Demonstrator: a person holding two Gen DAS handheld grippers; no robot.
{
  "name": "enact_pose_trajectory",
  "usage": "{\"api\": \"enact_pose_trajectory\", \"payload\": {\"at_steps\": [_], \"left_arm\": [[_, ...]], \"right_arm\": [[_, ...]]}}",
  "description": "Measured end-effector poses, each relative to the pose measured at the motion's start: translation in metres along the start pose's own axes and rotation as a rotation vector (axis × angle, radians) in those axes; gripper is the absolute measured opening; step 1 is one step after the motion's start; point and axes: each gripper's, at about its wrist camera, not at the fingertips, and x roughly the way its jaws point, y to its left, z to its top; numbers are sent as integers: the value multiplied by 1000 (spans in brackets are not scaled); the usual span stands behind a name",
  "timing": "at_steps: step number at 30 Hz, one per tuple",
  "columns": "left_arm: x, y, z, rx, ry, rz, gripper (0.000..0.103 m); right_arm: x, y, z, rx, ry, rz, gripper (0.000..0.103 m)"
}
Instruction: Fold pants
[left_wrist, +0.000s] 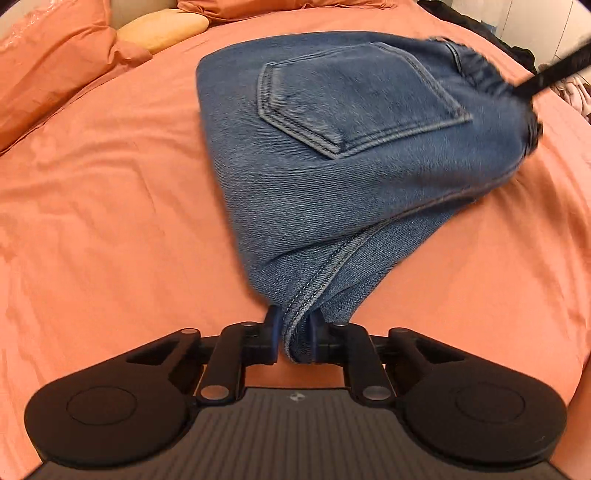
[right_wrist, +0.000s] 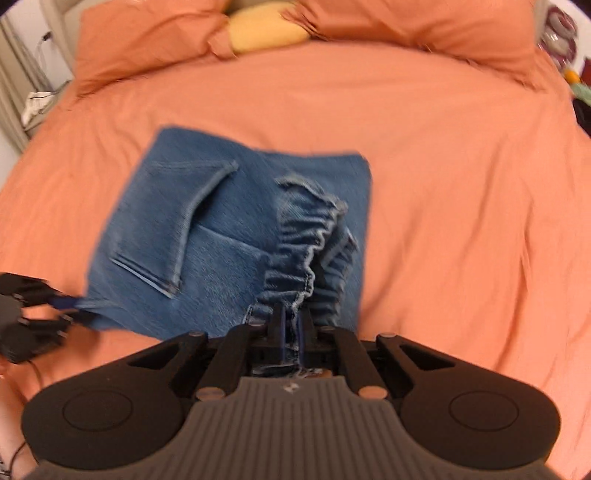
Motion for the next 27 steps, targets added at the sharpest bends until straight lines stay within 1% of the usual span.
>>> {"api": "enact_pose_trajectory", "payload": {"at_steps": [2, 5, 6, 7, 8, 9, 10, 11, 12, 13, 16, 17, 18, 19, 20, 21, 23, 26, 27], "left_arm": [[1, -4, 2, 20, 21, 7, 15], [5, -8, 1, 27, 59, 14, 14], [7, -8, 0, 26, 72, 12, 14], [7, -7, 1, 22, 77, 10, 14], [4, -4, 3, 7, 76, 0, 14], [-1, 0, 6, -17, 79, -16, 14], [-5, 5, 9, -39, 89, -34, 14], [-10, 9, 11, -50, 103, -56, 12], [-17, 11, 13, -43, 107, -79, 13], [-24, 12, 15, -27, 101, -75, 14], [-38, 16, 25, -4, 73, -34, 15], [-41, 17, 29, -8, 62, -27, 16], [-43, 19, 36, -14, 49, -18, 20], [-43, 20, 39, -20, 36, -11, 22], [-45, 19, 46, -25, 23, 0, 23], [-45, 20, 52, -29, 11, 13, 25], [-44, 23, 63, -39, -12, 32, 25], [-38, 24, 78, -56, -32, 55, 27], [-37, 24, 82, -64, -39, 66, 27]], "right_arm": [[15, -7, -8, 29, 17, -9, 0], [40, -8, -16, 16, 45, -55, 0], [50, -8, -16, 7, 65, -84, 0], [65, -7, -20, -27, 115, -171, 0], [81, -9, -28, -67, 152, -229, 0], [96, -17, -38, -69, 206, -242, 0], [100, -28, -46, -31, 206, -214, 0], [95, -37, -48, 11, 167, -176, 0], [88, -44, -48, 53, 145, -145, 0], [81, -51, -46, 88, 129, -119, 0], [60, -61, -36, 128, 73, -61, 1], [53, -63, -31, 141, 52, -44, 3], [47, -64, -25, 154, 28, -18, 6], [40, -65, -18, 166, 6, 5, 7], [34, -65, -12, 175, -17, 23, 11], [30, -65, -5, 182, -40, 41, 21], [24, -63, 7, 199, -79, 74, 31], [21, -58, 19, 234, -112, 92, 30], [23, -59, 23, 248, -124, 100, 36]]}}
